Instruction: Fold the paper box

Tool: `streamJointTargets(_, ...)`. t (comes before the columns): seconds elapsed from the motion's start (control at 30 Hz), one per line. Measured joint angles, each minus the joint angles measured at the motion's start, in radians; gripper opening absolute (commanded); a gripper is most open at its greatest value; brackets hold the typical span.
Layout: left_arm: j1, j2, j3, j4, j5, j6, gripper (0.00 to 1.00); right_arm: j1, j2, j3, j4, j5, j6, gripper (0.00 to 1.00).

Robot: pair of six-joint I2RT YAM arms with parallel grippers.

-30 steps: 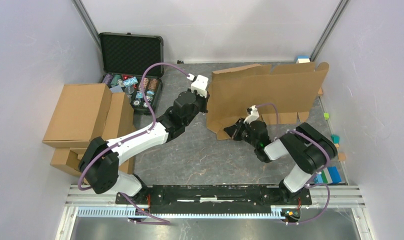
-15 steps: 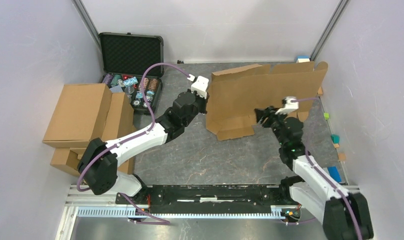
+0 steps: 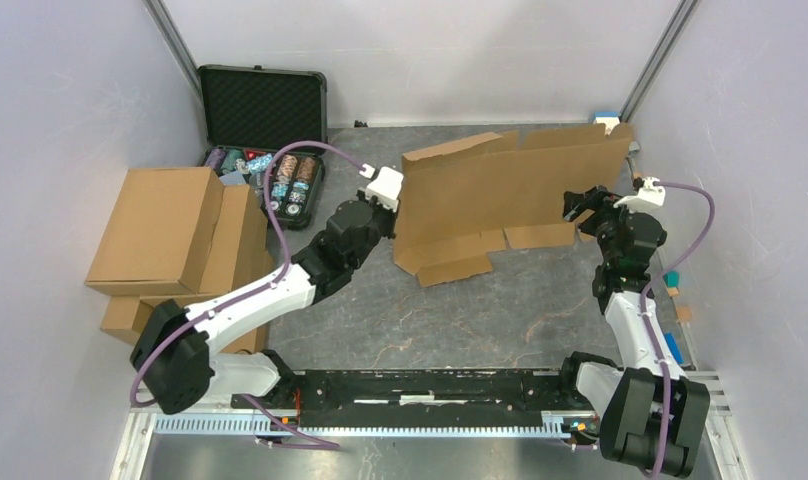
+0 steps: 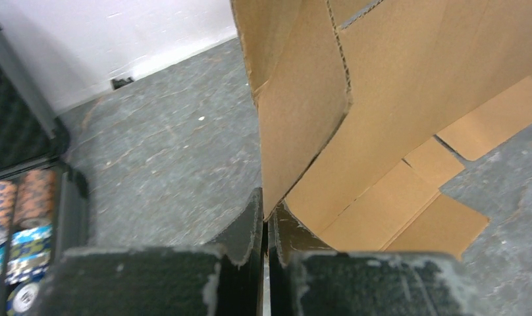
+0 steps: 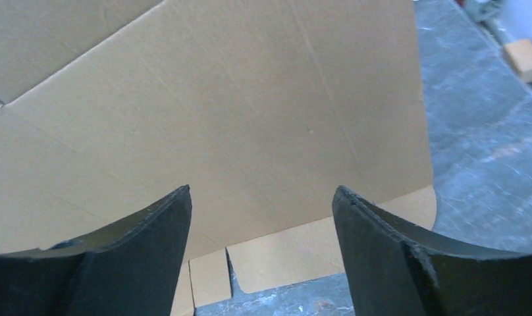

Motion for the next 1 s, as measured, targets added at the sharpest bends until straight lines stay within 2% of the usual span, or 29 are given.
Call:
streamJointTargets(0.03, 0.000, -0.021, -0.022, 0.004, -0.014, 0.014, 0.02, 0.000, 0.009, 0.000, 0.014, -0.027, 0.001, 0.98)
streamJointTargets(0.2, 0.000, -0.097, -0.107, 0.034, -0.082, 0.060, 0.02, -0.003, 0.005, 0.014, 0.061, -0.095, -0.042, 0.98)
streamJointTargets(0.33, 0.000, -0.110, -0.122, 0.039, -0.120, 0.078, 0.02, -0.046, 0.093, 0.130, 0.075, -0.226, -0.076, 0.98)
streamJointTargets(0.8, -0.008, -0.119, -0.137, 0.049, -0.233, 0.082, 0.02, -0.242, 0.416, 0.303, 0.538, -0.657, 0.111, 0.98)
streamJointTargets(0.9, -0.010, -0.119, -0.137, 0.049, -0.245, 0.081, 0.02, -0.304, 0.465, 0.301, 0.697, -0.752, 0.185, 0.98)
streamJointTargets(1.0, -0.011, -0.119, -0.137, 0.049, -0.252, 0.079, 0.02, -0.327, 0.582, 0.328, 0.886, -0.817, 0.298, 0.98)
